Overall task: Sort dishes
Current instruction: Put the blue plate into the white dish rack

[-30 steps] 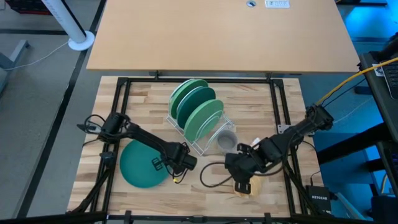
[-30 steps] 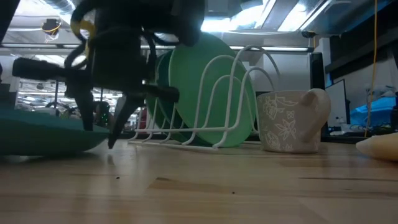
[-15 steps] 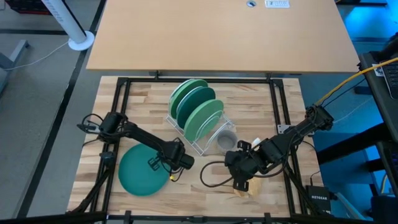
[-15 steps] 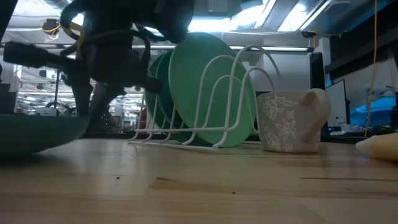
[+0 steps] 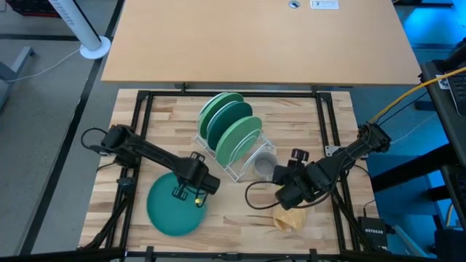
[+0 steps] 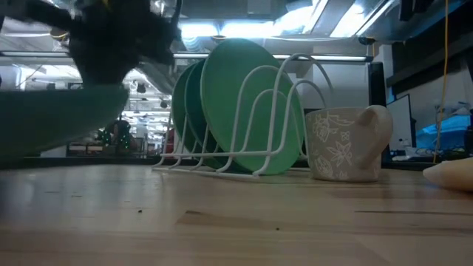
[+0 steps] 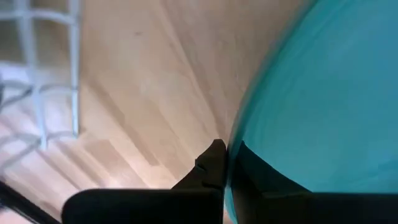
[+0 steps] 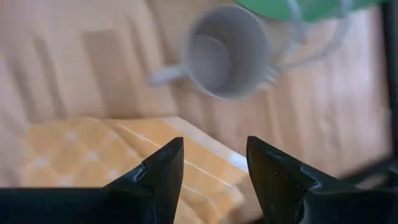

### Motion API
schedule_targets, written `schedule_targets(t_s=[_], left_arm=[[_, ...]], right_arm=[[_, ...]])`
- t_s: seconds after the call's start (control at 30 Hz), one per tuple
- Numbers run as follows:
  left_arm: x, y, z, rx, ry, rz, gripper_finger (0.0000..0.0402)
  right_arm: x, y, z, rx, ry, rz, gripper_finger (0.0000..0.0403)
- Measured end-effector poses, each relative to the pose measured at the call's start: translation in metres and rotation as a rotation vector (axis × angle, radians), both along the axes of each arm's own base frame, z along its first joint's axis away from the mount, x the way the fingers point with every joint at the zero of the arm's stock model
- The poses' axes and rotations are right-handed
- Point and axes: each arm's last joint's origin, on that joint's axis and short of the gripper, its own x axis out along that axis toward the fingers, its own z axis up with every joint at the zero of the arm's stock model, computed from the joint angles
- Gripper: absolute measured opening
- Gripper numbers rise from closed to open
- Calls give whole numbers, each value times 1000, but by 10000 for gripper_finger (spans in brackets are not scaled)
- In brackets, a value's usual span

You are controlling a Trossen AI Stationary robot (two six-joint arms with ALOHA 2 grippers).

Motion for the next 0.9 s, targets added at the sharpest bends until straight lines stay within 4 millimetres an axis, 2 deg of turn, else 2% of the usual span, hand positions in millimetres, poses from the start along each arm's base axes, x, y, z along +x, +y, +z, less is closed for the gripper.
schedule_targets(t_s=[0.23,0.53,0.67,0.9], left_arm=[[-18,5,42,-18,-207,260,0],[-42,2,88,-100,-513,547,0],[-42,-6,101,-131,-709,615,0],[-25,-21,116,-153,-1079,673,0]], right_arm=[[-4,1,1,-36,8,56,179],[-17,20,1,-72,23,229,179],[-24,29,1,-94,15,284,179],[-34,41,2,-123,-5,346,179]])
